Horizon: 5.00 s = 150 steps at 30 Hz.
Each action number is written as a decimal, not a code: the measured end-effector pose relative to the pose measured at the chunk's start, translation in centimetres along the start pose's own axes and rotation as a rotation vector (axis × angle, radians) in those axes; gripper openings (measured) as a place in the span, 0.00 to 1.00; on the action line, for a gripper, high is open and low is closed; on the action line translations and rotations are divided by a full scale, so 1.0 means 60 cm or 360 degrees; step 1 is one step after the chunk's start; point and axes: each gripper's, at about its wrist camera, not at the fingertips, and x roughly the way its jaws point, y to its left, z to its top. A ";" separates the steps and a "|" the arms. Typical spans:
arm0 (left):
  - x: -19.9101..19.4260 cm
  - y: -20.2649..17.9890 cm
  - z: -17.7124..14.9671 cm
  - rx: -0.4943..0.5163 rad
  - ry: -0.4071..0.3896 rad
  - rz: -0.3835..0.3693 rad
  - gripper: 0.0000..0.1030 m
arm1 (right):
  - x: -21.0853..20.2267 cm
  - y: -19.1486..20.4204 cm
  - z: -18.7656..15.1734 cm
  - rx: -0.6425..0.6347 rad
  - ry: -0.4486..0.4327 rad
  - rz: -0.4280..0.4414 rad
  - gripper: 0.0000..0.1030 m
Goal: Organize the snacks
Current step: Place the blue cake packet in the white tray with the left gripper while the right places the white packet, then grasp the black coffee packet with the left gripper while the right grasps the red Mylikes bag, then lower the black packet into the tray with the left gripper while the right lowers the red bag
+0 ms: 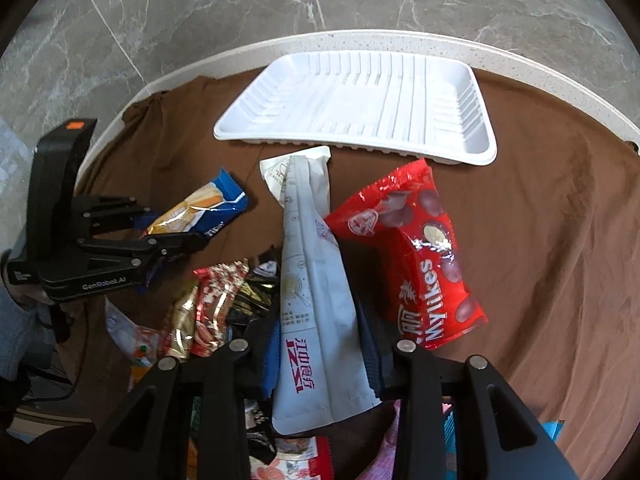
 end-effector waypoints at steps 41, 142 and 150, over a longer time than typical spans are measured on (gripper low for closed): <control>0.021 0.144 0.265 -0.0396 -0.0261 -0.0123 0.25 | 0.079 -0.197 0.264 0.0717 -0.0157 0.0260 0.35; 0.011 -0.203 0.005 -0.0250 0.0079 -0.0423 0.27 | 0.012 -0.106 0.026 0.0110 -0.0055 -0.0078 0.28; -0.029 -0.188 -0.003 -0.0251 0.0005 -0.0473 0.27 | -0.025 -0.129 0.032 0.0309 -0.0134 0.0093 0.28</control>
